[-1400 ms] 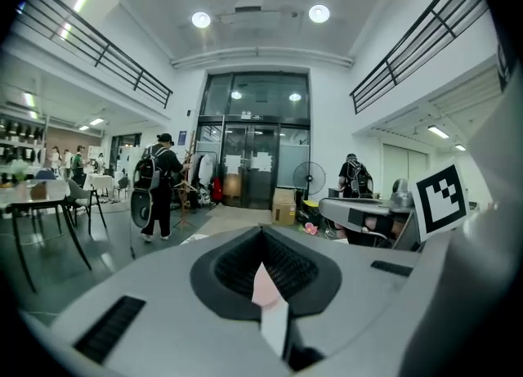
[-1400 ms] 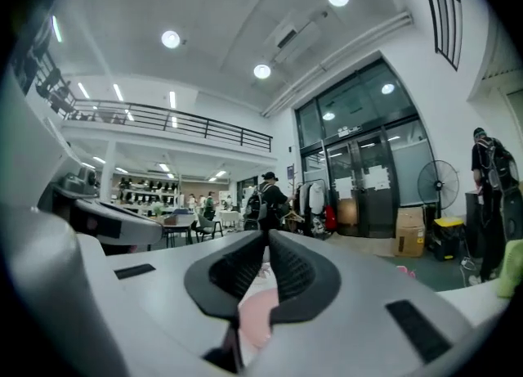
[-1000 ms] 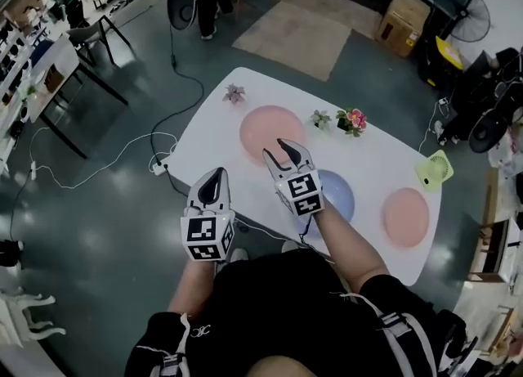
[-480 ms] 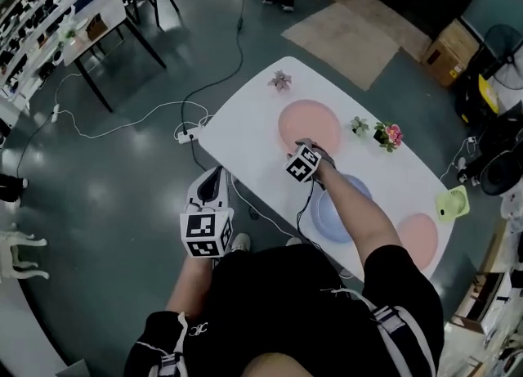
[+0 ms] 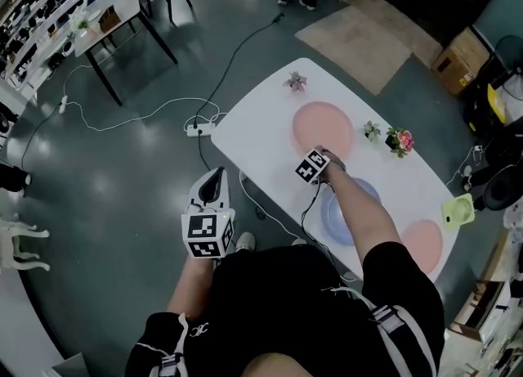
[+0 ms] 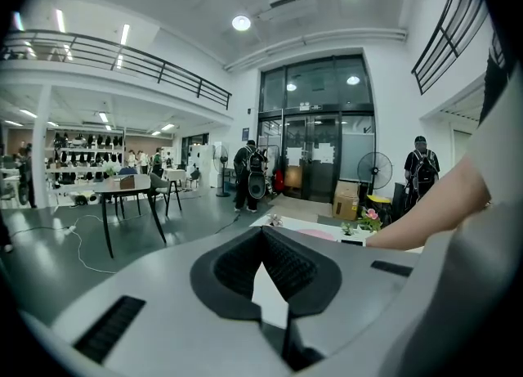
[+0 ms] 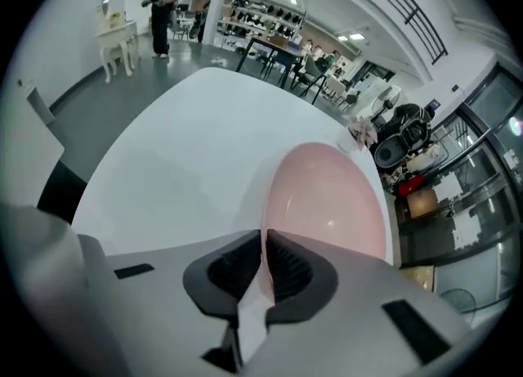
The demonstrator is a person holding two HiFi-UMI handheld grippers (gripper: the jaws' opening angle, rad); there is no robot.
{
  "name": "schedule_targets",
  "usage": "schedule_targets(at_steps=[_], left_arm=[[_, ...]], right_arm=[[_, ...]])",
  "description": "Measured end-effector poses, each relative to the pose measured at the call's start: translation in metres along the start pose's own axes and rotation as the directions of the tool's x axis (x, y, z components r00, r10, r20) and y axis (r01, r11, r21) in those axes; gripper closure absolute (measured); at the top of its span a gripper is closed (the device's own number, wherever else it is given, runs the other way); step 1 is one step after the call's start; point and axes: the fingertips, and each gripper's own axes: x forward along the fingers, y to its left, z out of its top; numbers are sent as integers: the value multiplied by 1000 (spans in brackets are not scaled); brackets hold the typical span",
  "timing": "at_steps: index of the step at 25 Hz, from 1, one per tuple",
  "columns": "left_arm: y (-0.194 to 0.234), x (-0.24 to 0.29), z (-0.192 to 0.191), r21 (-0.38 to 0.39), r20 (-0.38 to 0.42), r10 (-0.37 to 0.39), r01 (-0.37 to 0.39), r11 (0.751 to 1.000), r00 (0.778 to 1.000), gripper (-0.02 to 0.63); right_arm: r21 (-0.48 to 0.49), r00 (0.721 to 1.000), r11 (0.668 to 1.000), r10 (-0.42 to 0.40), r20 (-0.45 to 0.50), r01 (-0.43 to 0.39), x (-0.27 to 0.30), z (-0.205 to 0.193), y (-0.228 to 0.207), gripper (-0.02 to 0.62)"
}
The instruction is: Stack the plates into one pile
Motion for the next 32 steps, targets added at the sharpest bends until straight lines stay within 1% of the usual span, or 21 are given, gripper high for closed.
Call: schedule_targets(at_steps=[2, 4, 7, 9, 12, 14, 16, 19, 23, 26, 32], left_arm=[[1, 1, 3, 4, 2, -14, 14, 1000, 1000, 594], [1, 4, 4, 9, 3, -34, 34, 999, 999, 594], [-6, 12, 7, 20, 5, -81, 81, 997, 997, 594], [-10, 18, 10, 33, 7, -124, 123, 992, 992, 594], [-20, 30, 15, 55, 10, -190, 189, 980, 982, 594], [-29, 39, 18, 68, 10, -234, 233, 970, 972, 594], [-38, 47, 18, 84, 5, -284, 283, 956, 959, 594], [-54, 56, 17, 108, -8, -363, 362, 926, 932, 594], [-73, 62, 10, 134, -34, -457, 458, 879, 889, 594], [-89, 63, 3, 144, -54, -522, 524, 840, 851, 594], [-117, 58, -8, 156, -86, -619, 624, 765, 781, 594]], right_arm=[[-29, 999, 999, -32, 38, 33, -11, 8, 0, 563], [-31, 996, 998, -54, 78, 56, -25, 17, -3, 560], [31, 983, 996, -91, 158, 87, -52, 30, -9, 552], [58, 970, 990, -138, 201, 129, -72, 37, -12, 551], [87, 950, 977, -208, 233, 192, -99, 42, -15, 555], [112, 940, 967, -250, 230, 230, -115, 39, -17, 554], [150, 934, 953, -292, 206, 264, -129, 31, -17, 551], [220, 928, 923, -348, 132, 315, -147, 12, -10, 548], [248, 915, 887, -405, 7, 390, -157, -23, 10, 549], [270, 909, 869, -411, -72, 414, -159, -50, 30, 549], [337, 908, 845, -367, -201, 416, -156, -95, 77, 545]])
